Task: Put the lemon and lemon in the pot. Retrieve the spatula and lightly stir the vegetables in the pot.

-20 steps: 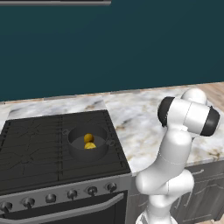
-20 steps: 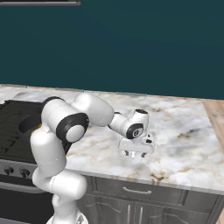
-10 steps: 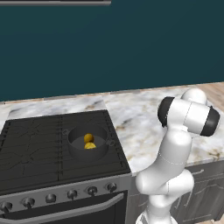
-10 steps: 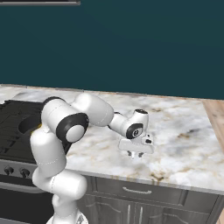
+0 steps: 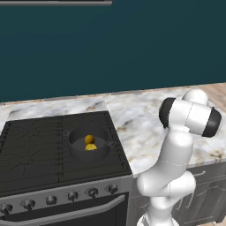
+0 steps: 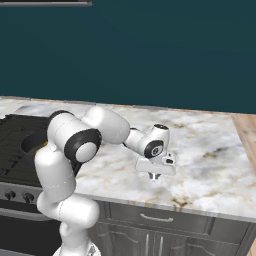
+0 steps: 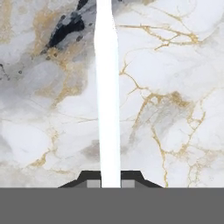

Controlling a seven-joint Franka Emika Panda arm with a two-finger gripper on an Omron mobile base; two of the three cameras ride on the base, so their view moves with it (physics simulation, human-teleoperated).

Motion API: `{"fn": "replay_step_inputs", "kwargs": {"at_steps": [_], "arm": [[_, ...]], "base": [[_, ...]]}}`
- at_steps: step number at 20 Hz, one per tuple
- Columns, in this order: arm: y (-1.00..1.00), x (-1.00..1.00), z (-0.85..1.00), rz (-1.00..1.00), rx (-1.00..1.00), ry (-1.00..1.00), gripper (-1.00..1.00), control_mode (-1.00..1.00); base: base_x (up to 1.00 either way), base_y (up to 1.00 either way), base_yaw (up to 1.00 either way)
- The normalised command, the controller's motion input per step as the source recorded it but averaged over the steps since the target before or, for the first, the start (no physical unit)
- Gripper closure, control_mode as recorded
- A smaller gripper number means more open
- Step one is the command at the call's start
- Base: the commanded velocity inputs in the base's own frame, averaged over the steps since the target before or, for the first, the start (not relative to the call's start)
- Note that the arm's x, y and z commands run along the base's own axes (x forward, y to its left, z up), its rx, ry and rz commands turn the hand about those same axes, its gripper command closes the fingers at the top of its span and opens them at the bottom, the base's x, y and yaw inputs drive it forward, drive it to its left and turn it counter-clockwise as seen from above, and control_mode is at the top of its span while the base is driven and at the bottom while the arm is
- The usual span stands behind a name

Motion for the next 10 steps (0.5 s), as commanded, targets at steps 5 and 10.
{"fn": "replay_step_inputs", "kwargs": {"at_steps": [5,10], "arm": [[0.0,-0.01,0.05,0.0,0.0,-0.01,1.0,-1.0],[0.0,-0.29,0.76,0.0,0.0,-0.12,1.0,-1.0]], "base": [[0.0,0.0,0.0],[0.0,0.0,0.0]]}}
